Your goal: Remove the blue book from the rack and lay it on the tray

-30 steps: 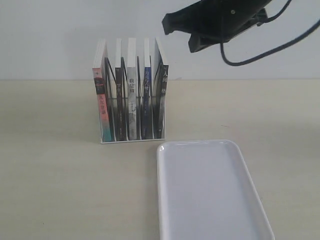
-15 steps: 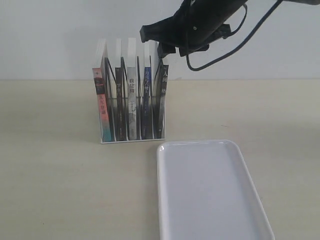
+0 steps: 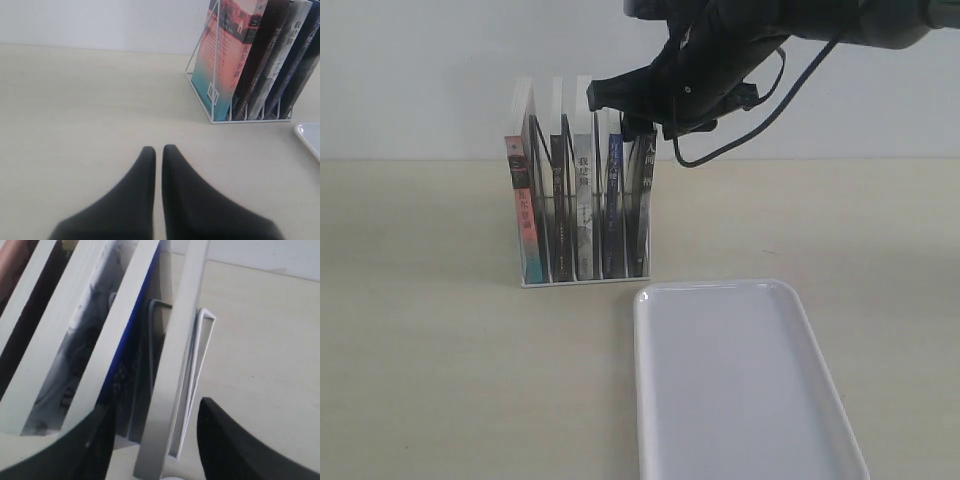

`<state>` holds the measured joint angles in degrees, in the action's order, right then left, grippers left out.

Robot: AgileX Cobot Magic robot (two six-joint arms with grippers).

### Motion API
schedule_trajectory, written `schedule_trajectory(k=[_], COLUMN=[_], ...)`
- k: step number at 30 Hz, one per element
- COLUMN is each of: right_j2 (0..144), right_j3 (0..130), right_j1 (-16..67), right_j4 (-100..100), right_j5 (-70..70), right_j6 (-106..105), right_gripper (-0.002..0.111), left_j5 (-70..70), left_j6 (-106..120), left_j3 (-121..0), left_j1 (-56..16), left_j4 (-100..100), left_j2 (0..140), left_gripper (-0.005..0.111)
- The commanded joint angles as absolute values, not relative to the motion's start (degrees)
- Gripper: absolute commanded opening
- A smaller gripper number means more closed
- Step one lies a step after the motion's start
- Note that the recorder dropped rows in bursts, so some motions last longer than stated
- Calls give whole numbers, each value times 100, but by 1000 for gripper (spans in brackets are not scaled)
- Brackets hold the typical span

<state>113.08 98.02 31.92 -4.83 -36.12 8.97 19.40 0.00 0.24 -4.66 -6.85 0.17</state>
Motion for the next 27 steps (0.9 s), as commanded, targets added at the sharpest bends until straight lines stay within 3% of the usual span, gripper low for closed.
schedule_trajectory(k=[1, 9, 14, 27], right_j2=[11381, 11390, 11390, 11131], right_j3=[9840, 9840, 9840, 10131], right_j1=[3253, 3253, 3253, 3253], right_j4=[-494, -459, -450, -450], right_j5=[-3471, -3524, -3499, -3779], right_j6=[905, 887, 887, 1160], right_gripper=[48, 12, 0, 0], left_j5=[1914, 1914, 1914, 1914], left_j6=[-36, -36, -36, -36], left_j3=[0, 0, 0, 0], left_j1=[-460, -460, -460, -460], left_j4=[-659, -659, -659, -659], left_j2=[0, 0, 0, 0], left_gripper=[4, 4, 4, 4])
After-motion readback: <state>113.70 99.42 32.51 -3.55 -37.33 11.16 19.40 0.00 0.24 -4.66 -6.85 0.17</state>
